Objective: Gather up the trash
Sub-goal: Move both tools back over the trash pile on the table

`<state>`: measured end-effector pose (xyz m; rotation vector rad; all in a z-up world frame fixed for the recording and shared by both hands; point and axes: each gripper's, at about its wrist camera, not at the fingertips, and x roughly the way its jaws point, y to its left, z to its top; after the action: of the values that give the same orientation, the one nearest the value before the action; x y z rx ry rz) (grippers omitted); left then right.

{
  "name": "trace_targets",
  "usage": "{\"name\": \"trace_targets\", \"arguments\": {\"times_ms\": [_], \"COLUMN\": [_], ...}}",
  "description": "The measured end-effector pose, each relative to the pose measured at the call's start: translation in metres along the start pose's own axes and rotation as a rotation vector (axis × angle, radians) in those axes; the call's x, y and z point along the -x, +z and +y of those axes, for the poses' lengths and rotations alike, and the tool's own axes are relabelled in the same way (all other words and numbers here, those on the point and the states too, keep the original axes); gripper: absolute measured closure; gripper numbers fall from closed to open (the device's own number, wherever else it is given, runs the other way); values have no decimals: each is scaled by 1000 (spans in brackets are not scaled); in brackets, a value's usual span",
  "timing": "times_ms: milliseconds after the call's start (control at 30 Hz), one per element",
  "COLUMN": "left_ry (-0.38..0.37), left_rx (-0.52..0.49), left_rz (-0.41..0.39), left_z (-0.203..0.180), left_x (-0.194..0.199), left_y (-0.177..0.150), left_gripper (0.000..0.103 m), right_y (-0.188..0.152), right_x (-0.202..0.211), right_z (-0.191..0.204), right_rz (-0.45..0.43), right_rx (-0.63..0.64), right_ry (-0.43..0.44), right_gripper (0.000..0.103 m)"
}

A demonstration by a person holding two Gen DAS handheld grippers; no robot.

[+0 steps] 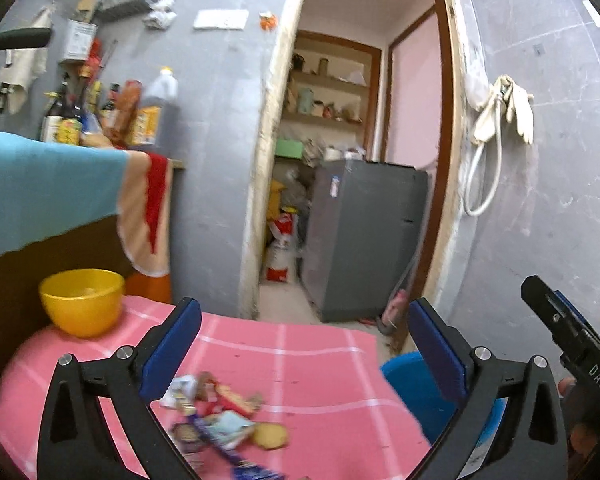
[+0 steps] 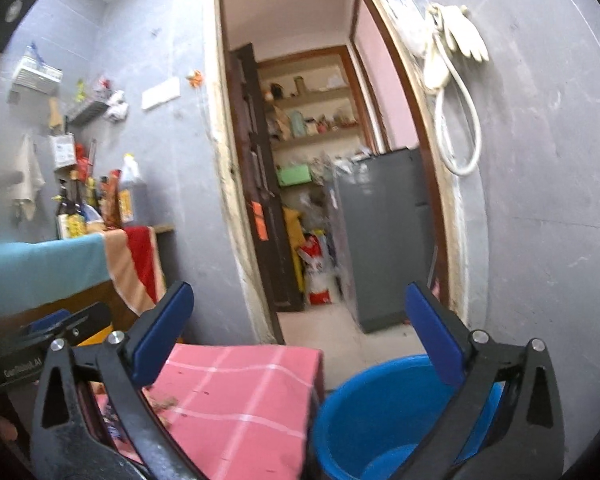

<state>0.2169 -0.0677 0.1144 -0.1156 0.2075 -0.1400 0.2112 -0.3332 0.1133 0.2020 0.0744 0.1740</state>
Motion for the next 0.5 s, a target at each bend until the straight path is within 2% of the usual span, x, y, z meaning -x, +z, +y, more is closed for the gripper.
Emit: {"name": "trace_targets", "arguments": {"times_ms": [267,500], "left_ry": [90,129], "left_rx": [-35,-53], "left_rz": [-49,-7], "left_z": [43,73], "left_x": [41,54], "left_y": [-3,-23], "left_gripper": [2,2], "right_y": [-6,-23], "right_x": [6,-10], "right_z": [36,55], "right_rz": [-14,84], "right_rx": [-18,-24], "right_ry": [68,105], "right_gripper": [0,0]}}
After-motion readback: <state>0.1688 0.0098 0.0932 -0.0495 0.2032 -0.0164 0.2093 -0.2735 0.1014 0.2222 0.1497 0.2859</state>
